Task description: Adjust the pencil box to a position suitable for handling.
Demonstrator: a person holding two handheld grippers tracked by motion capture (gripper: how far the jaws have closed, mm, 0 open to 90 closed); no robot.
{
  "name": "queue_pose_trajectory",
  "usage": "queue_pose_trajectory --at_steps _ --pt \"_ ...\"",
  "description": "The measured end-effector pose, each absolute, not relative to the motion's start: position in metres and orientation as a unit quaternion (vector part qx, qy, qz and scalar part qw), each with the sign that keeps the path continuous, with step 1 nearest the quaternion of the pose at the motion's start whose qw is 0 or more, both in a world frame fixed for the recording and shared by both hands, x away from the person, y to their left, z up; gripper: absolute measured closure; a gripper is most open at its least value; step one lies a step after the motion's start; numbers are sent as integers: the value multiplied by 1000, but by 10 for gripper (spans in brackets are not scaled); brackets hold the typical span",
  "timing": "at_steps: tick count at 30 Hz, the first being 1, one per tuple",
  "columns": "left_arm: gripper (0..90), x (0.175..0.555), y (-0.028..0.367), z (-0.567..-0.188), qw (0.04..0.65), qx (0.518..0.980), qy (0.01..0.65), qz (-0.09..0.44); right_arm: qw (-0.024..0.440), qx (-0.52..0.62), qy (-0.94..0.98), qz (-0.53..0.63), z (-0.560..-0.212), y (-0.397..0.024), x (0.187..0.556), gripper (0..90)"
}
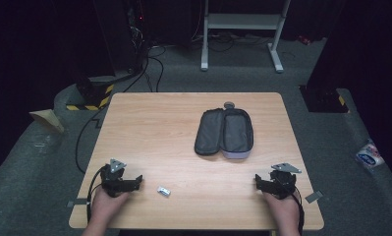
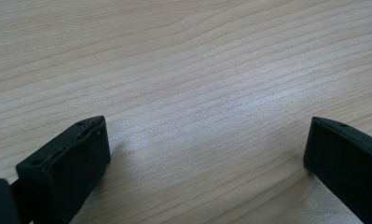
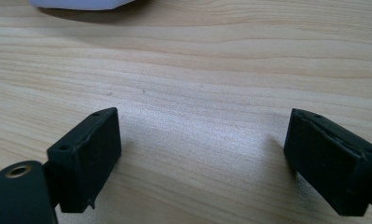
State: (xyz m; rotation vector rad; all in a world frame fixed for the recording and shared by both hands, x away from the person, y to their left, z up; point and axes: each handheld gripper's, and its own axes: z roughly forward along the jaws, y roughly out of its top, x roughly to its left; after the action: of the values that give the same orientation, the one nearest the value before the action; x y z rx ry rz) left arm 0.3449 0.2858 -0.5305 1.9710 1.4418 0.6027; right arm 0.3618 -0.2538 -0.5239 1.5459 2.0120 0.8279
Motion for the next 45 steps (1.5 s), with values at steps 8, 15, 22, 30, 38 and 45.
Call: queue_pose_trajectory --at_steps 8,15,22,30,38,45 --pt "7 343 284 -530 306 743 550 230 239 559 734 302 -523 -255 362 136" --pt "6 343 285 -531 308 744 547 228 250 560 723 318 -512 -255 358 141" --pt "4 343 286 -531 309 746 545 226 252 556 715 342 -502 -254 355 167" --pt "4 343 286 -531 309 746 544 228 246 552 712 358 -497 -252 357 183" --pt "7 342 286 -531 309 747 543 229 250 545 708 374 -488 -245 360 229" --pt "7 342 286 -531 309 748 541 228 251 539 705 386 -482 -235 368 263"
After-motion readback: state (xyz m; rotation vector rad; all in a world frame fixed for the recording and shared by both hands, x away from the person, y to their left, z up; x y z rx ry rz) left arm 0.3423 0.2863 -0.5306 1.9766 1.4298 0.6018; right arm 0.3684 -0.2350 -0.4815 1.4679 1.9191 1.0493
